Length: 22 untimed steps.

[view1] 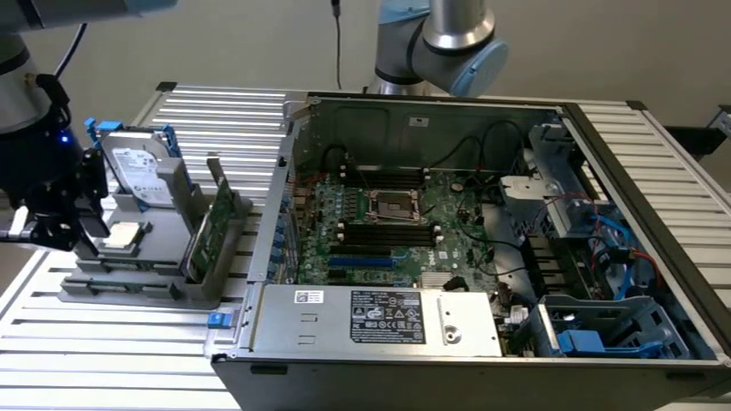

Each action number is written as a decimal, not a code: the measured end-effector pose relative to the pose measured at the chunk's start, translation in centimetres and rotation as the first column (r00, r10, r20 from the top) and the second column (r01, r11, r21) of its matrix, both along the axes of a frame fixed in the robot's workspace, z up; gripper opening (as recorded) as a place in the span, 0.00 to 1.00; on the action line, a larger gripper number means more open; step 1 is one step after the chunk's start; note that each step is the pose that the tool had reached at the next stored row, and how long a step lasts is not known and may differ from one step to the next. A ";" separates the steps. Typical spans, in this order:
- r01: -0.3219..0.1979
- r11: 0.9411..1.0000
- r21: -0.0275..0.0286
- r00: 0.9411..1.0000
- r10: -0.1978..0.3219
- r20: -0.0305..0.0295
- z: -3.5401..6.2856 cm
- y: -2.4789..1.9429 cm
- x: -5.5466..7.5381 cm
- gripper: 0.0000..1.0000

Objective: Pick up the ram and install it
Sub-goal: 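Pick up the ram and move it above insertion slot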

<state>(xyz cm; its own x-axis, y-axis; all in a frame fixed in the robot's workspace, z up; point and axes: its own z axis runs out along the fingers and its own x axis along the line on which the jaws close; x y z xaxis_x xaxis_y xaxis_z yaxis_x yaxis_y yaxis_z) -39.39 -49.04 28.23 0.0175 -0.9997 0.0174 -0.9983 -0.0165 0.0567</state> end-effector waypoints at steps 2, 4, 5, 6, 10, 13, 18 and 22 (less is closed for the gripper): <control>-0.015 1.000 0.000 1.000 0.015 -0.002 -0.36 -0.16 0.0 0.36; -0.031 1.000 0.000 1.000 0.031 -0.002 -0.72 -0.25 0.0 0.36; -0.038 0.999 0.000 0.999 0.038 -0.002 -0.90 -0.26 0.0 0.36; -0.045 0.999 0.000 0.999 0.045 -0.002 -1.09 -0.27 0.0 0.36; -0.075 0.997 0.000 0.997 0.075 -0.002 -1.82 -0.29 0.0 0.36; -0.095 0.995 0.000 0.995 0.095 -0.002 -2.36 -0.31 0.0 0.36; -0.121 0.993 0.000 0.993 0.121 -0.002 -3.27 -0.35 0.0 0.36; -0.122 0.993 0.000 0.993 0.122 -0.002 -4.00 -0.37 0.0 0.36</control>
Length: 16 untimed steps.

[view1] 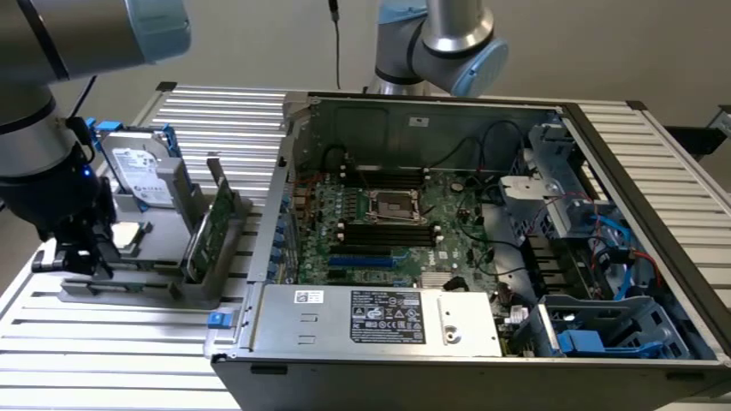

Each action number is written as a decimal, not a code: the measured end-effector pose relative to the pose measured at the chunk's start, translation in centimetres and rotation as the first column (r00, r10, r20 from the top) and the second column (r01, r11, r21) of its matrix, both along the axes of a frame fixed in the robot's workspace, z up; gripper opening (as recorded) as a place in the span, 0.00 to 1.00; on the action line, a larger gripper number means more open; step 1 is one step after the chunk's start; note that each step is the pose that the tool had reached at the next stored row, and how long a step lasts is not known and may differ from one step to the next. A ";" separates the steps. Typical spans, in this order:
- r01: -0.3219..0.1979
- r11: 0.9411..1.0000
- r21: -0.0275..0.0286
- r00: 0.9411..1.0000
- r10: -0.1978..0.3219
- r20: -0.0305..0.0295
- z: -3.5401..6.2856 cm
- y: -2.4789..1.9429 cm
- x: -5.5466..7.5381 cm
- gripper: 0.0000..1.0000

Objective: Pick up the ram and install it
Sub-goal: 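Pick up the ram and move it above insertion slot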

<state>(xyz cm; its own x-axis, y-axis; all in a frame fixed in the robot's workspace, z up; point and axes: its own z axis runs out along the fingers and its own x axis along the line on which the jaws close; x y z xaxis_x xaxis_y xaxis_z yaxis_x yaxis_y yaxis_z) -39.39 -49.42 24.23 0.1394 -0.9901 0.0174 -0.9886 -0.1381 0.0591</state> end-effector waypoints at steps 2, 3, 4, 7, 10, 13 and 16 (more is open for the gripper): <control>0.002 1.000 0.000 1.000 -0.002 0.000 -0.36 0.00 0.0 0.36; 0.004 1.000 0.000 1.000 -0.004 0.000 -0.54 0.00 0.0 0.36; 0.007 1.000 0.000 1.000 -0.007 0.000 -0.73 0.00 0.0 0.36; 0.021 1.000 0.000 1.000 -0.021 0.000 -1.26 -0.02 0.0 0.36; 0.041 0.999 0.000 0.999 -0.041 0.002 -1.81 -0.04 0.0 0.36; 0.066 0.998 0.000 0.998 -0.066 0.004 -2.36 -0.05 0.0 0.36; 0.099 0.995 0.000 0.995 -0.099 0.005 -2.91 -0.05 0.0 0.36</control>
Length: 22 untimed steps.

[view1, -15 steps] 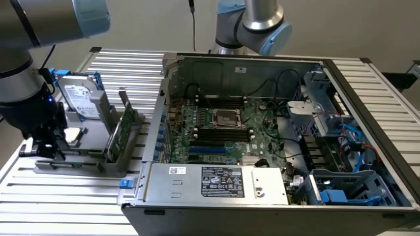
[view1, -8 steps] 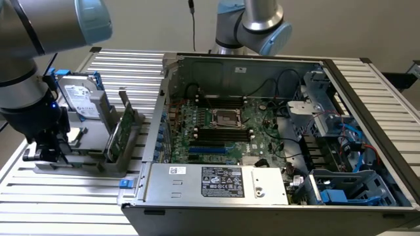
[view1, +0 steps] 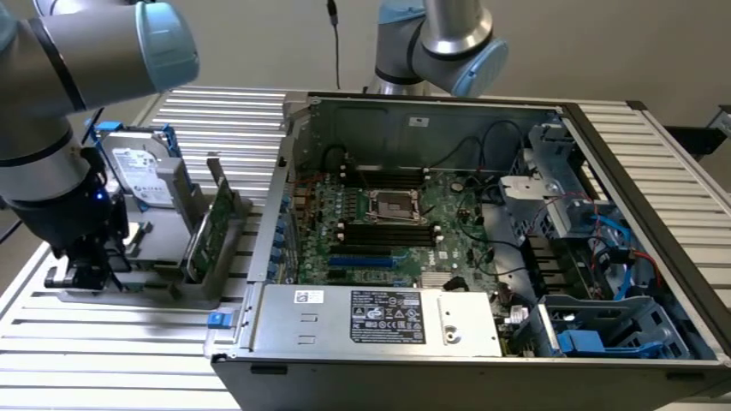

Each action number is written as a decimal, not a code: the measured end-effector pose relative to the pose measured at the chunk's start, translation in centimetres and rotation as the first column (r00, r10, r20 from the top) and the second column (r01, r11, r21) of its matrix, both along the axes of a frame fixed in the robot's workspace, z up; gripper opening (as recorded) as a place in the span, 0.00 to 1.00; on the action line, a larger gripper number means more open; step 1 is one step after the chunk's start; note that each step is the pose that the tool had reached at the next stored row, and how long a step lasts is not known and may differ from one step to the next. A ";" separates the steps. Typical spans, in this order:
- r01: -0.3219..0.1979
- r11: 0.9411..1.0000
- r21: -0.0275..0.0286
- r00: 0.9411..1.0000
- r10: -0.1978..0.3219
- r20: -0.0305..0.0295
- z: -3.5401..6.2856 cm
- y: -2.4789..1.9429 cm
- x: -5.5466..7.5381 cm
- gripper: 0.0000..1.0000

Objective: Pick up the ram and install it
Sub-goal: 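Pick up the ram and move it above insertion slot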

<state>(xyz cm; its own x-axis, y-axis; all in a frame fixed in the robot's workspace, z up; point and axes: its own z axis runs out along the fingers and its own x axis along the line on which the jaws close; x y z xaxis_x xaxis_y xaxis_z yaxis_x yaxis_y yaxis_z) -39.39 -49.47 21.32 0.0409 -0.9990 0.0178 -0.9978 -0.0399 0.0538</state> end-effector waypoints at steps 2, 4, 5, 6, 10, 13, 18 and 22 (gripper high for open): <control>0.023 1.000 0.000 1.000 -0.023 0.001 -0.36 0.00 0.0 0.36; 0.049 0.999 0.000 0.999 -0.049 0.002 -0.70 0.00 0.0 0.36; 0.063 0.998 0.000 0.998 -0.063 0.002 -0.87 0.00 0.0 0.36; 0.077 0.997 0.000 0.997 -0.077 0.002 -1.01 0.00 0.0 0.36; 0.100 0.995 -0.002 0.995 -0.100 0.003 -1.27 0.00 0.1 0.36; 0.102 0.995 -0.004 0.995 -0.102 0.005 -1.37 -0.01 0.1 0.36; 0.102 0.995 -0.016 0.995 -0.102 0.022 -1.52 -0.01 0.1 0.36; 0.102 0.995 -0.016 0.995 -0.102 0.025 -1.55 0.00 0.1 0.34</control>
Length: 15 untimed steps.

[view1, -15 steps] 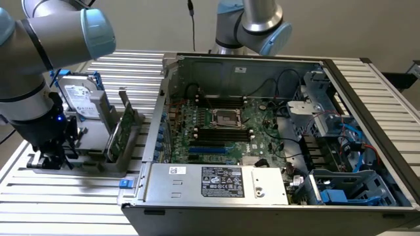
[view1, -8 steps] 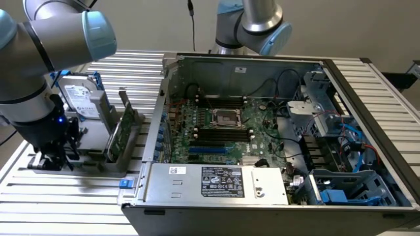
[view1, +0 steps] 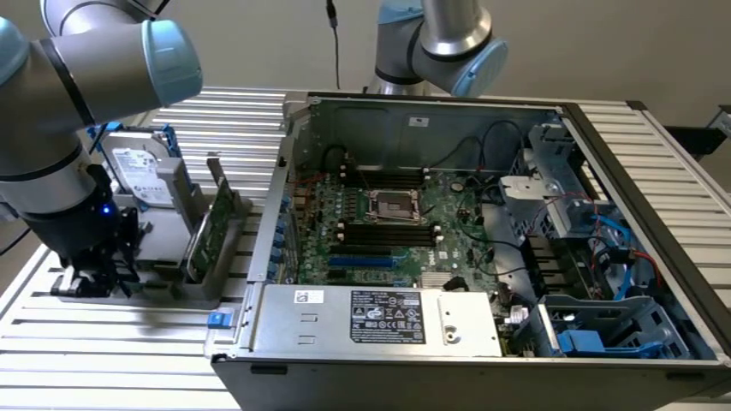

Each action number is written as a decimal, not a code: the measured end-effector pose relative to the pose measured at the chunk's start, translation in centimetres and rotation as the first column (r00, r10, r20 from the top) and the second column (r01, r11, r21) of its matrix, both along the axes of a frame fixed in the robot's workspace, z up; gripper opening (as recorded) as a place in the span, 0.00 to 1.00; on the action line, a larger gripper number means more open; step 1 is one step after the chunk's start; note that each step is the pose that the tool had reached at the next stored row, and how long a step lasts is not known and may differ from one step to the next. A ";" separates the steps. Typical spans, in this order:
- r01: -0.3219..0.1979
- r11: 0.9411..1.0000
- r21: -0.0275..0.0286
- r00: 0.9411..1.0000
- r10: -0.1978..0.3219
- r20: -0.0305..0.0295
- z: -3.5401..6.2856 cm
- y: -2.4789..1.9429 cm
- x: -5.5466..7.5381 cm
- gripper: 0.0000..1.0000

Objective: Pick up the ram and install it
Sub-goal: 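Pick up the ram and move it above insertion slot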

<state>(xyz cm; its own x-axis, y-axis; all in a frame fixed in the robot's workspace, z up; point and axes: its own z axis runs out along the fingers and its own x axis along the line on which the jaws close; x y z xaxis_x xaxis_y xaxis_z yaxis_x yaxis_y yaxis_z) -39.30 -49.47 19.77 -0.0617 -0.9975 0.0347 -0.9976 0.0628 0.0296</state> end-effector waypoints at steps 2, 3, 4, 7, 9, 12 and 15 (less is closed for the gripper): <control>0.000 1.000 0.000 1.000 0.000 0.001 -0.02 0.00 0.0 0.22; 0.000 1.000 0.000 1.000 0.000 0.000 -0.01 0.00 0.0 0.16; 0.000 1.000 0.000 1.000 0.000 0.000 -0.01 0.00 0.0 0.16; 0.000 1.000 0.000 1.000 0.000 0.001 -0.04 0.00 0.0 0.14; 0.000 1.000 0.000 1.000 0.000 0.001 -0.05 0.00 0.0 0.14; 0.000 1.000 0.000 1.000 0.000 0.001 -0.08 0.00 0.1 0.14; 0.000 1.000 0.000 1.000 0.000 0.001 -0.08 0.00 0.1 0.14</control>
